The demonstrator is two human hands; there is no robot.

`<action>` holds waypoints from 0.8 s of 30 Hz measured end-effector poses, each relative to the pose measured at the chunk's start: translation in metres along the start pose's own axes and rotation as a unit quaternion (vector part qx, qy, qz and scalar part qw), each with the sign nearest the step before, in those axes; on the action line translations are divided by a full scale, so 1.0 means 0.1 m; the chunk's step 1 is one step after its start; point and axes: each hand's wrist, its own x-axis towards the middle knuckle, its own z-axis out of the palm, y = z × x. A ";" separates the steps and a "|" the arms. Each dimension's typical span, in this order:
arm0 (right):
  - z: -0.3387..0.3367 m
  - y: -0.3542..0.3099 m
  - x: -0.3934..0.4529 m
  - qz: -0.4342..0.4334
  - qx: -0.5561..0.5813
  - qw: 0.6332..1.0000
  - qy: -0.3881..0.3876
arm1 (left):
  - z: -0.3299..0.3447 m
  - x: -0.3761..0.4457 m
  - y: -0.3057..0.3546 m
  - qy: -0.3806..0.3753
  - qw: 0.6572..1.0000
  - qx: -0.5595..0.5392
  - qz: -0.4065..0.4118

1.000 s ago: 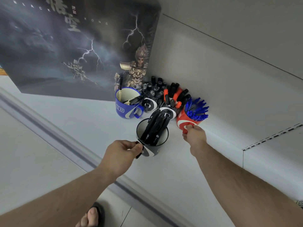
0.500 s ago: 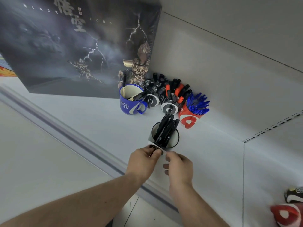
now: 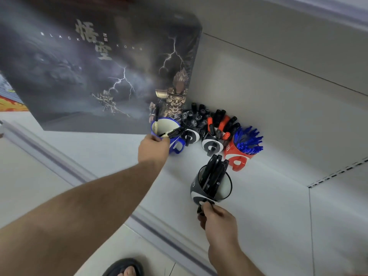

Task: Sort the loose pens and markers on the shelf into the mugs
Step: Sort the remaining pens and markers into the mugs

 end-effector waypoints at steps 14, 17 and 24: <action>-0.51 -0.09 -0.08 -0.046 0.052 0.996 0.056 | 0.72 -0.08 0.03 -0.141 0.945 -0.249 -0.159; -0.63 -0.09 -0.15 -0.042 0.061 0.995 0.062 | 0.68 -0.11 0.08 -0.163 0.921 -0.299 -0.188; -0.87 -0.12 -0.30 -0.048 0.068 0.993 0.082 | 0.68 -0.16 0.09 -0.200 0.922 -0.291 -0.161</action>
